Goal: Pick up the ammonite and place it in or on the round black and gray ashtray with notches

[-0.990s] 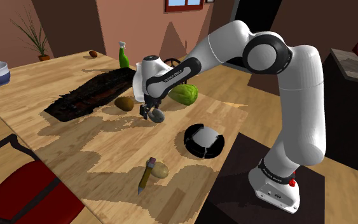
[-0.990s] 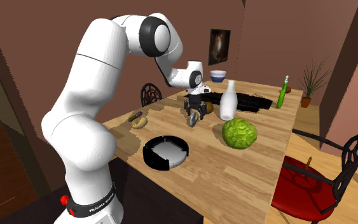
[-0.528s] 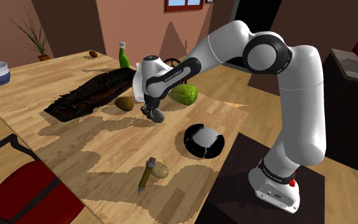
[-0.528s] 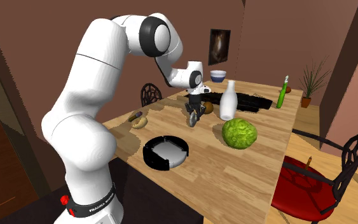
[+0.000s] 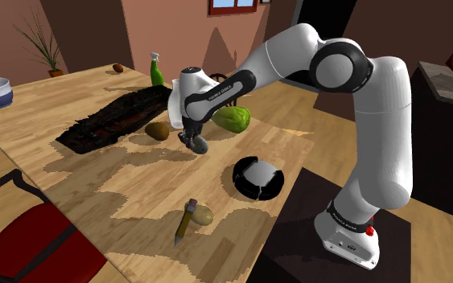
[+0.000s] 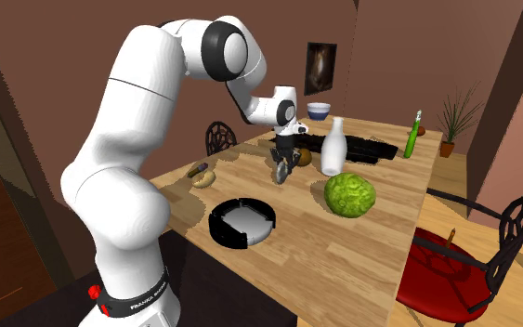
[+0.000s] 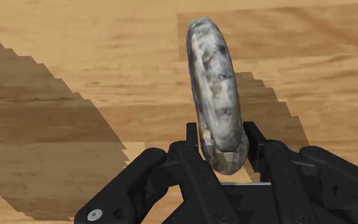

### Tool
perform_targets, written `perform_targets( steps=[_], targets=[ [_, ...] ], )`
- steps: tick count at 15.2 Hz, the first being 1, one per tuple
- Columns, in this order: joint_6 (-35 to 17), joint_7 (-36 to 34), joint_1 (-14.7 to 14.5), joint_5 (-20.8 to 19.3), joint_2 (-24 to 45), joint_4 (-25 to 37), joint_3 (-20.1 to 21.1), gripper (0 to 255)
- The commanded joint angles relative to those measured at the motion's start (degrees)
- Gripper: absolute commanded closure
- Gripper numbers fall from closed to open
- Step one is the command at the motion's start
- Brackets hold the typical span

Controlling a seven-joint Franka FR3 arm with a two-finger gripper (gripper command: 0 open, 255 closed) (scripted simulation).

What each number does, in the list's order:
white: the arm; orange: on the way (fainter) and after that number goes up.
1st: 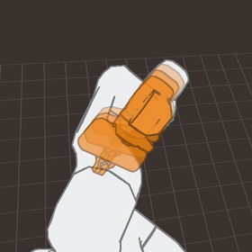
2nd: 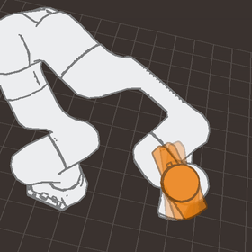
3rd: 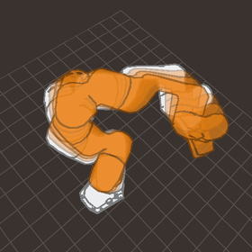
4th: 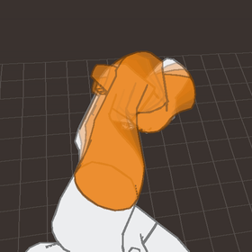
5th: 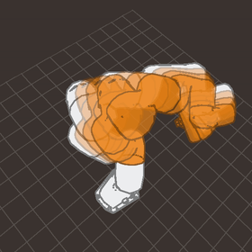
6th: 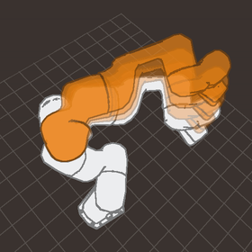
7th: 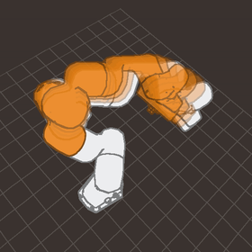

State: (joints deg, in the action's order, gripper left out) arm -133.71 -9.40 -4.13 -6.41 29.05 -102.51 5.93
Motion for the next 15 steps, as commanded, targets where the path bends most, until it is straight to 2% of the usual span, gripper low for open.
perform_targets(
  steps=[1, 15],
  targets=[
    [1.1, 0.0, 0.0, 0.1, -0.8, 0.3, 0.1, 255],
    [9.7, 0.9, 0.3, 1.2, -6.3, 3.5, 0.6, 255]
  ],
)
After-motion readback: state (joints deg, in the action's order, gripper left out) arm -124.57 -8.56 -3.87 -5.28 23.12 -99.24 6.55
